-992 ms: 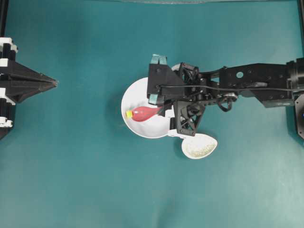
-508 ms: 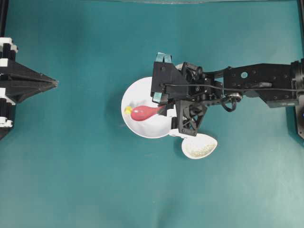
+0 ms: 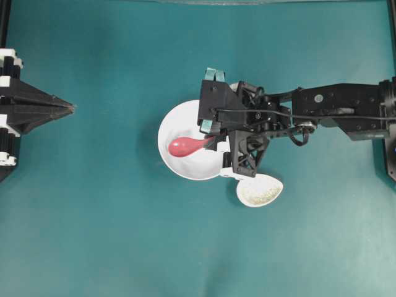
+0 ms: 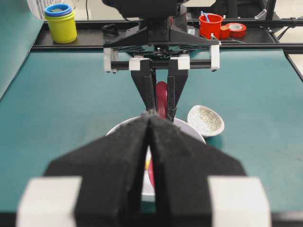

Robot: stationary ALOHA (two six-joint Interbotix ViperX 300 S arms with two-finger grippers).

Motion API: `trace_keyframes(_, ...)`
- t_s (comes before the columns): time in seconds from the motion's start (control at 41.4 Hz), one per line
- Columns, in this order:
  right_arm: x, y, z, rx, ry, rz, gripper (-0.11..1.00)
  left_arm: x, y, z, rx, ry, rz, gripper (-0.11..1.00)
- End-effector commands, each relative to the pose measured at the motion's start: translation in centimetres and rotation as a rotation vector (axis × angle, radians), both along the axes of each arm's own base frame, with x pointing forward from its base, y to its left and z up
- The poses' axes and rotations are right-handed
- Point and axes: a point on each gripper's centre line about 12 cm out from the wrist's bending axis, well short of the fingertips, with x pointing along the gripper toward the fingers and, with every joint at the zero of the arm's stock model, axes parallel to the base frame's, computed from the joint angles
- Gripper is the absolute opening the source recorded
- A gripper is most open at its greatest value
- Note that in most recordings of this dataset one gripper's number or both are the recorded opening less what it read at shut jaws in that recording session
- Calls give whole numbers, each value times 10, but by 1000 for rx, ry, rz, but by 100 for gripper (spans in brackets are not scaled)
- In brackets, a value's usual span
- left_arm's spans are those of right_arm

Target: Scoop the yellow hexagonal prism block from the bowl with a spoon using the right arm.

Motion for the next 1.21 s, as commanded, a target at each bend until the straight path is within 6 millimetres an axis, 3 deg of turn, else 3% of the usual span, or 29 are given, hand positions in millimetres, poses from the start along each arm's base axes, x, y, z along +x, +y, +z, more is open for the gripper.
trace_keyframes(0.0,-3,-4,23,7,-57,-19,22,2,0,10,-1,-28,0,1)
trace_keyframes(0.29,-30,-11,60,71,-47,-105,22,3,0,10,-1,-25,1,1)
trace_keyframes(0.605,-47,-9,74,120,96,-154,22,3,0,8,-1,-20,0,1)
trace_keyframes(0.895,-44,-8,83,125,243,-153,22,4,0,7,-1,-17,1,1)
trace_keyframes(1.185,-26,-8,82,135,377,-151,22,4,0,6,-1,-12,1,1)
